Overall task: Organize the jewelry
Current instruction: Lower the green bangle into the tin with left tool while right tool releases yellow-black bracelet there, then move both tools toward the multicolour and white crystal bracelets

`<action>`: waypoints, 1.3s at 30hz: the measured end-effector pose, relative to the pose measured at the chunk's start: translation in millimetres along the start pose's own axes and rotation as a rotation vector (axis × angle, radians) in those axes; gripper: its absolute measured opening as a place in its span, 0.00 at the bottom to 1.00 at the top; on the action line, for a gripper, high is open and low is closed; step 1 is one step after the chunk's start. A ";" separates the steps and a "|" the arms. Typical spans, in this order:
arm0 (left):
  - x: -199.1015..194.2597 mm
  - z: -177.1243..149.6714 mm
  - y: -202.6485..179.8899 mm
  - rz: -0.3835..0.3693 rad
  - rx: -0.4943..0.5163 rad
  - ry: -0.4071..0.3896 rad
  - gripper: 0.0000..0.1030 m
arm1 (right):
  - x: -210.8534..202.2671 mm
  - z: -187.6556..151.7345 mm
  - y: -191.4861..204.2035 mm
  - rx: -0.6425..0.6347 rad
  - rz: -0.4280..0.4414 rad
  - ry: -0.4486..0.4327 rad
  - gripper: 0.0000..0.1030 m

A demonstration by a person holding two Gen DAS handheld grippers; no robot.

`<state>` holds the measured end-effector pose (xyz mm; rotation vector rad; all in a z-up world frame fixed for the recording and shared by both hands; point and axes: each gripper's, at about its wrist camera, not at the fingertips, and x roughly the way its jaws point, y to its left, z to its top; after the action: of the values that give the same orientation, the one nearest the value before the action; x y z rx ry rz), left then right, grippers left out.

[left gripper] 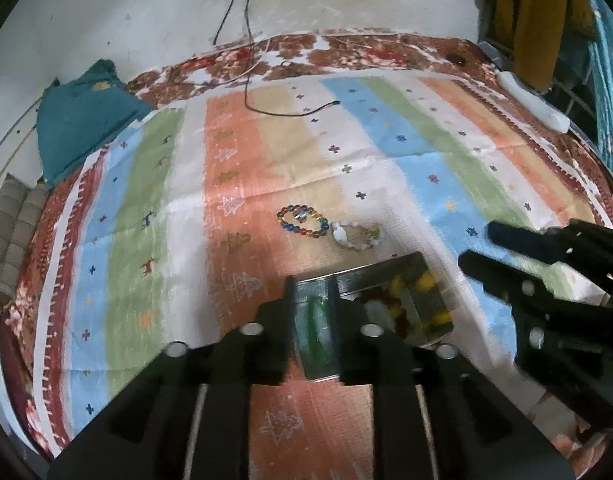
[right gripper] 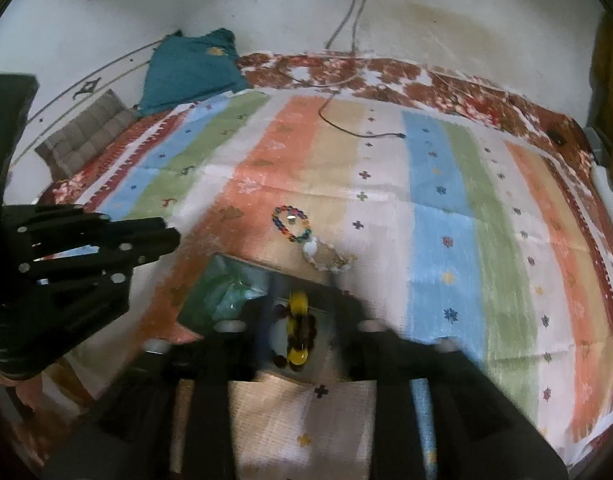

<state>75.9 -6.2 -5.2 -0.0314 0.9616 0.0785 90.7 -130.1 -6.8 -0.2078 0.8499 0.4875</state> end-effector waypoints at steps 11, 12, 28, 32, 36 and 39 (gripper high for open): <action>7.9 6.3 27.4 0.029 -0.093 0.017 0.30 | 9.3 4.4 -12.4 0.041 -0.018 0.035 0.40; 10.5 6.9 28.5 0.035 -0.095 0.024 0.32 | 10.9 5.3 -13.4 0.044 -0.022 0.039 0.41; 42.9 24.7 35.0 0.047 -0.110 0.089 0.56 | 41.5 20.4 -21.5 0.038 -0.053 0.123 0.56; 52.0 31.5 39.0 0.035 -0.126 0.104 0.60 | 51.9 25.4 -23.4 0.033 -0.060 0.145 0.61; 63.0 37.9 39.7 0.037 -0.119 0.118 0.63 | 65.3 30.7 -24.3 0.013 -0.070 0.173 0.64; 73.9 42.6 43.0 0.042 -0.125 0.136 0.64 | 77.6 32.7 -28.6 0.016 -0.075 0.203 0.64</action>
<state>149.4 43.1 -41.2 -0.1332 1.0925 0.1773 169.9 -117.6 -45.2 -0.2770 1.0404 0.3937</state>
